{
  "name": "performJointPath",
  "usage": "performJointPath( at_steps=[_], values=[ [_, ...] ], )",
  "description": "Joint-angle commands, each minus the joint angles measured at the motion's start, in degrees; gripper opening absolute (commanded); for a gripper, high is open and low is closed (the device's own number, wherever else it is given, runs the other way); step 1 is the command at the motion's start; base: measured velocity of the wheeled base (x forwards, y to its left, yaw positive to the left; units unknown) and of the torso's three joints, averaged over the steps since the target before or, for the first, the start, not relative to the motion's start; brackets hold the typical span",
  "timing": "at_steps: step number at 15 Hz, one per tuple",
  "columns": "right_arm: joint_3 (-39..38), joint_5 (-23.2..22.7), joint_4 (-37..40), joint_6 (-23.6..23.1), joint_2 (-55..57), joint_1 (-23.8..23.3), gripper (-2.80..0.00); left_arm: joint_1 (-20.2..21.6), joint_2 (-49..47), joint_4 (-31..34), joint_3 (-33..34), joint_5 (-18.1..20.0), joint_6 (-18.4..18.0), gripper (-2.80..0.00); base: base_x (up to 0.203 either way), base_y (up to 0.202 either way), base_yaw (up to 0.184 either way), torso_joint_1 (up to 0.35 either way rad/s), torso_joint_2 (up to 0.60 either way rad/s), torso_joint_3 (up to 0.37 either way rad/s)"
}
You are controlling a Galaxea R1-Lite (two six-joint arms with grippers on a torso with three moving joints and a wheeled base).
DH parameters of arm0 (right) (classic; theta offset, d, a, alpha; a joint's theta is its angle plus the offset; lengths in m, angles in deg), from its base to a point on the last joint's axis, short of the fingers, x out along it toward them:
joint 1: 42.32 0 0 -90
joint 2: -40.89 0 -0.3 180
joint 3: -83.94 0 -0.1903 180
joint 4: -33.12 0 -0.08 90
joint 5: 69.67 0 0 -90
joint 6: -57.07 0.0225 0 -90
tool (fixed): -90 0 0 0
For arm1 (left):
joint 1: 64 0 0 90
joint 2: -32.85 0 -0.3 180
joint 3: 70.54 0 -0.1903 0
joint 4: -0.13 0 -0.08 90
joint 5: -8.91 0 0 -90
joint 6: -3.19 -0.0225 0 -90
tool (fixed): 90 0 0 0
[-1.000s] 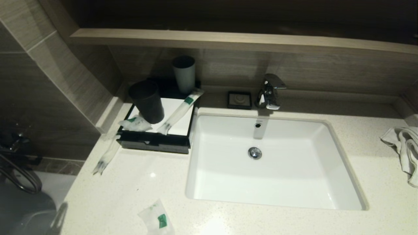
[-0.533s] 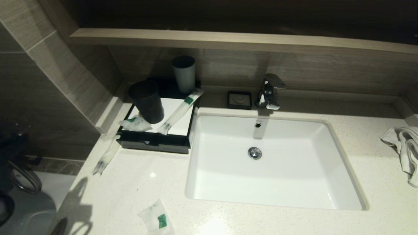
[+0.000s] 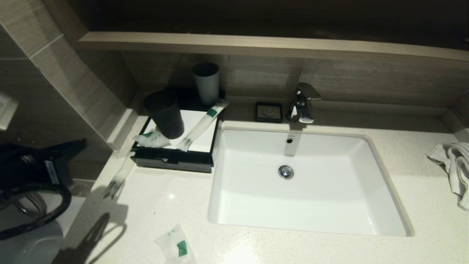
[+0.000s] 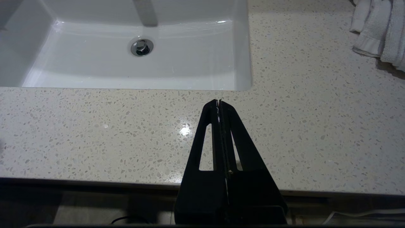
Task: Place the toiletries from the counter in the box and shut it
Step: Pick up the cup
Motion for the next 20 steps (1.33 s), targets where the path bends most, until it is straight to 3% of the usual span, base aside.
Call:
performJointPath(
  at_steps=[1,6,7,8,13,20],
  values=[
    [0.00,0.00,0.00,0.01,0.04,0.00,-2.80,-1.30,-8.17,-3.58,-1.16,-0.37,-0.06,-2.80,0.000,0.000,0.000,0.000,0.00,0.000],
    [0.00,0.00,0.00,0.01,-0.02,0.00,-2.80,-3.47,-15.17,-6.80,-6.02,-1.37,-0.01,-2.80,0.000,0.000,0.000,0.000,0.00,0.000],
    [0.00,0.00,0.00,0.01,-0.02,0.00,-2.80,-3.95,-16.28,-6.89,-7.36,-1.49,0.01,-1.20,0.000,0.000,0.000,0.000,0.00,0.000],
    [0.00,0.00,0.00,0.01,-0.02,0.00,-2.80,-4.64,-17.23,-6.97,-8.48,-1.68,0.00,0.00,0.000,0.000,0.000,0.000,0.00,0.000],
    [0.00,0.00,0.05,0.01,-0.02,0.00,-2.80,-8.95,-21.58,-10.64,-10.45,-4.59,-0.24,0.00,0.000,0.000,0.000,0.000,0.00,0.000],
    [0.00,0.00,0.00,0.01,-0.02,0.00,-2.80,-9.53,-26.13,-15.63,-13.32,-5.75,-2.16,0.00,0.000,0.000,0.000,0.000,0.00,0.000]
  ],
)
